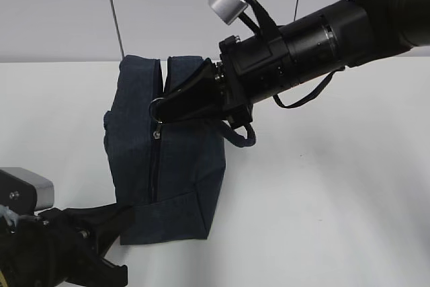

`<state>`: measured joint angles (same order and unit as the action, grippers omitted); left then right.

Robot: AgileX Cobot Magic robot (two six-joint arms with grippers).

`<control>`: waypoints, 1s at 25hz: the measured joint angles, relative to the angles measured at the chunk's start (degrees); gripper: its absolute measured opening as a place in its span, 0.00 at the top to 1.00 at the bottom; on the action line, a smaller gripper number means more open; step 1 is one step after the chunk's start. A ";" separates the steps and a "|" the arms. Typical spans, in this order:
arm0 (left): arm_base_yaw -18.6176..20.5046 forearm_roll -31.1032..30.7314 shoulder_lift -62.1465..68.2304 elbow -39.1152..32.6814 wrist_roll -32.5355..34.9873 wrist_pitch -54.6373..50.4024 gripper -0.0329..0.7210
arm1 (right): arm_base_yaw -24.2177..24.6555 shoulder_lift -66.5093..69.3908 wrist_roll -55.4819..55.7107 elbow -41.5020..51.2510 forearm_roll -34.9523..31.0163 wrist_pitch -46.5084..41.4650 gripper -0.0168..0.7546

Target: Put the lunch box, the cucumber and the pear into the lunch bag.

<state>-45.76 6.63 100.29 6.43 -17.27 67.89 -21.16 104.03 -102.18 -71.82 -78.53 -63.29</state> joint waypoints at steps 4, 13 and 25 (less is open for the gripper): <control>0.00 0.64 0.00 -1.76 -0.64 0.98 0.94 | 0.00 -0.21 0.24 0.00 0.69 0.06 0.98; 0.00 0.65 -0.55 -3.40 -1.44 1.63 0.94 | 0.00 -0.21 -2.15 0.00 -4.25 4.13 0.98; 0.00 0.45 -0.55 -3.40 -1.49 1.67 0.94 | 0.00 0.08 -8.03 -0.19 -9.87 9.75 0.98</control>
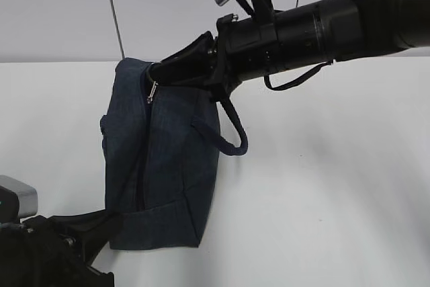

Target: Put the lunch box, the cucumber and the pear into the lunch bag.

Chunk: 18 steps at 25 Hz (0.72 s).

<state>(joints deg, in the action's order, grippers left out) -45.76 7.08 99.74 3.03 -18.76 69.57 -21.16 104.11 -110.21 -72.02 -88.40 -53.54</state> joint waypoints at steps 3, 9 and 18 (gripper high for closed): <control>0.00 -0.33 0.00 0.00 -0.01 0.00 0.94 | 0.00 1.48 -0.38 -1.36 -0.66 0.22 0.98; 0.00 -0.92 0.00 0.00 -0.06 0.21 0.94 | 0.00 2.46 -0.52 -4.59 -0.66 0.43 0.98; 0.00 -1.34 0.00 0.00 -0.22 0.13 0.94 | 0.00 2.50 1.49 -4.96 0.14 -0.41 0.98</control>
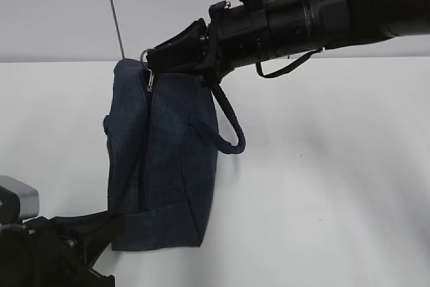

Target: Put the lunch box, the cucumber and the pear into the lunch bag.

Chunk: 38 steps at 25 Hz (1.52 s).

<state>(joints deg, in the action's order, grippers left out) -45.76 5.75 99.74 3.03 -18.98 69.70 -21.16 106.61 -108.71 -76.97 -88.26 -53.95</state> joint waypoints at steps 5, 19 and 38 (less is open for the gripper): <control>0.00 -1.08 0.00 0.00 0.00 -0.04 0.94 | 0.00 2.28 0.00 -0.93 -0.35 0.74 0.98; 0.06 -1.56 0.00 0.00 -0.16 0.07 0.94 | 0.00 5.51 1.12 -7.33 0.63 0.87 0.98; 0.06 -1.80 0.00 -0.20 -0.16 -0.85 0.94 | 0.08 6.66 9.15 -7.95 7.96 -6.56 0.98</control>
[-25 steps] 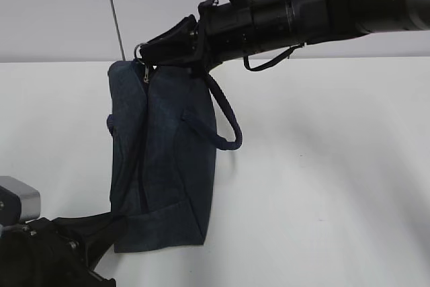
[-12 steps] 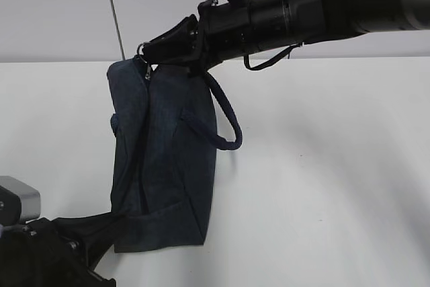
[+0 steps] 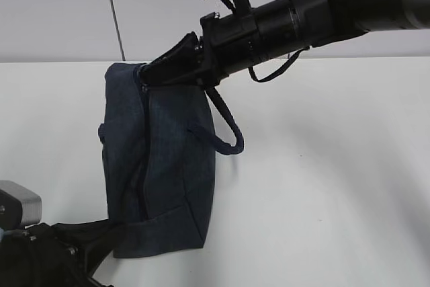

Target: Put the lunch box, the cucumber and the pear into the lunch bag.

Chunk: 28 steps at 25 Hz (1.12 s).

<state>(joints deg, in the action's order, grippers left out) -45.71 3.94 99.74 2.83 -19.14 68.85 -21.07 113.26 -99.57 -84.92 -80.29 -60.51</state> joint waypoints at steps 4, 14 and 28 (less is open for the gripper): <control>0.00 0.70 0.00 -0.18 0.00 -0.23 0.94 | 0.18 0.00 2.01 0.00 3.01 -4.79 0.98; -0.06 2.23 0.05 -0.35 -0.11 -1.82 0.69 | 0.18 0.00 2.40 -1.30 3.78 -6.26 0.98; -0.06 3.67 -10.07 -0.35 1.29 -3.05 0.55 | 0.18 0.00 2.52 -3.88 3.53 -6.51 0.98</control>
<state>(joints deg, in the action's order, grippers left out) -45.76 7.61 89.67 2.48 -17.85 65.81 -20.89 113.26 -97.04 -88.80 -76.76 -67.02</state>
